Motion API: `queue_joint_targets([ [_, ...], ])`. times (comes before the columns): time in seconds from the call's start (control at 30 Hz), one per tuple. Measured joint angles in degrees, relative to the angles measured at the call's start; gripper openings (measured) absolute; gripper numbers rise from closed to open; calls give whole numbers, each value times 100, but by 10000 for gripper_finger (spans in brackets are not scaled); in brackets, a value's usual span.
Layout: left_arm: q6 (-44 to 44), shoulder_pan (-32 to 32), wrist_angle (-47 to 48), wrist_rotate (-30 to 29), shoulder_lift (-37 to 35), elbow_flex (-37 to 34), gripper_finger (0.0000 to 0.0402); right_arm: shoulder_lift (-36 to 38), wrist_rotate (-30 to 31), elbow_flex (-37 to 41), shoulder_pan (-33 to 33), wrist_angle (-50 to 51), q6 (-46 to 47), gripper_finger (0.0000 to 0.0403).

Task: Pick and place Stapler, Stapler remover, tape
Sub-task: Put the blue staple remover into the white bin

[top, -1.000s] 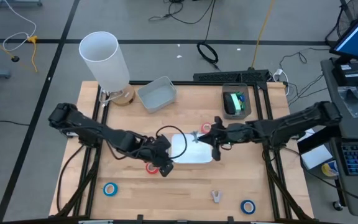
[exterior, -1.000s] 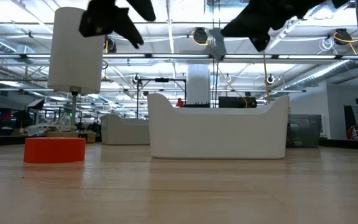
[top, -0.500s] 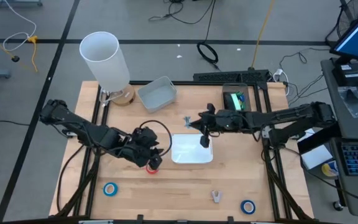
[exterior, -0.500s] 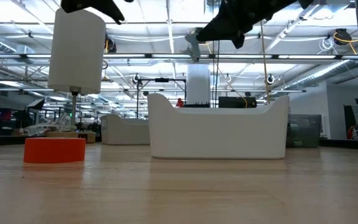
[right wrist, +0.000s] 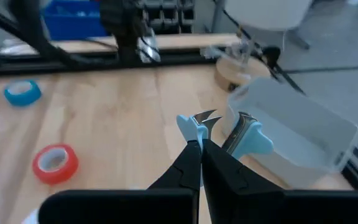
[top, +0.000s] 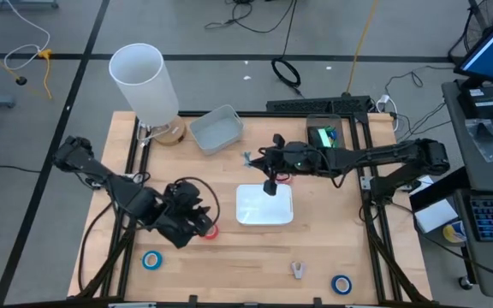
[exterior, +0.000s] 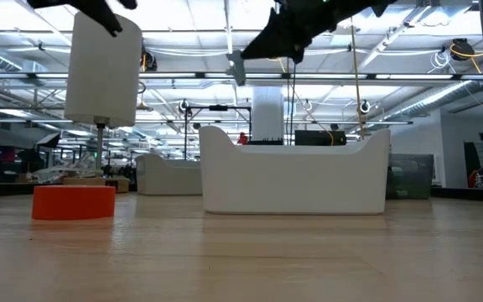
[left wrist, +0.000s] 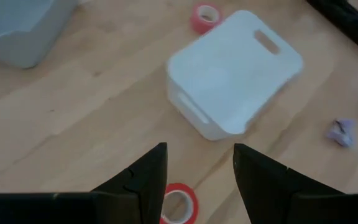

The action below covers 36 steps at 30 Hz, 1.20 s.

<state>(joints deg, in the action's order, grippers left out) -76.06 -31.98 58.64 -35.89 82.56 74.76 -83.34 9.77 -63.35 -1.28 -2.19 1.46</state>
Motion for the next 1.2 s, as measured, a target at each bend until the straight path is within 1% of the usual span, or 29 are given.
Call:
queue_joint_targets([
  [0.07, -334, -95, 249, -115, -2, 0, 182, -3, -103, -14, 7, 28, -50, 0],
  [0.23, -1156, -335, 916, -333, -2, 0, 182, -5, -106, -27, 10, 162, -43, 0],
  [0.3, -1436, -402, 1160, -341, -2, 0, 182, -5, -111, -27, 7, 328, 19, 0],
  [0.37, -1609, -457, 1303, -373, -2, 0, 182, -5, -265, -27, 7, 567, 136, 0],
  [0.57, -1859, -580, 1497, -471, -2, 0, 182, -171, -648, -26, 13, 1534, 525, 0],
  [0.77, -1878, -578, 1488, -478, 0, 0, 182, -535, -1295, -25, 55, 1963, 756, 0],
  [0.9, -1885, -578, 1459, -476, 0, 0, 182, -666, -1330, -27, 190, 2243, 706, 0],
  [1.0, -1881, -578, 1455, -476, 0, 0, 182, -684, -1499, -16, 295, 2587, 708, 0],
  [1.2, -1872, -578, 1458, -476, 0, 0, 182, -744, -1447, -11, 468, 2836, 766, 0],
])
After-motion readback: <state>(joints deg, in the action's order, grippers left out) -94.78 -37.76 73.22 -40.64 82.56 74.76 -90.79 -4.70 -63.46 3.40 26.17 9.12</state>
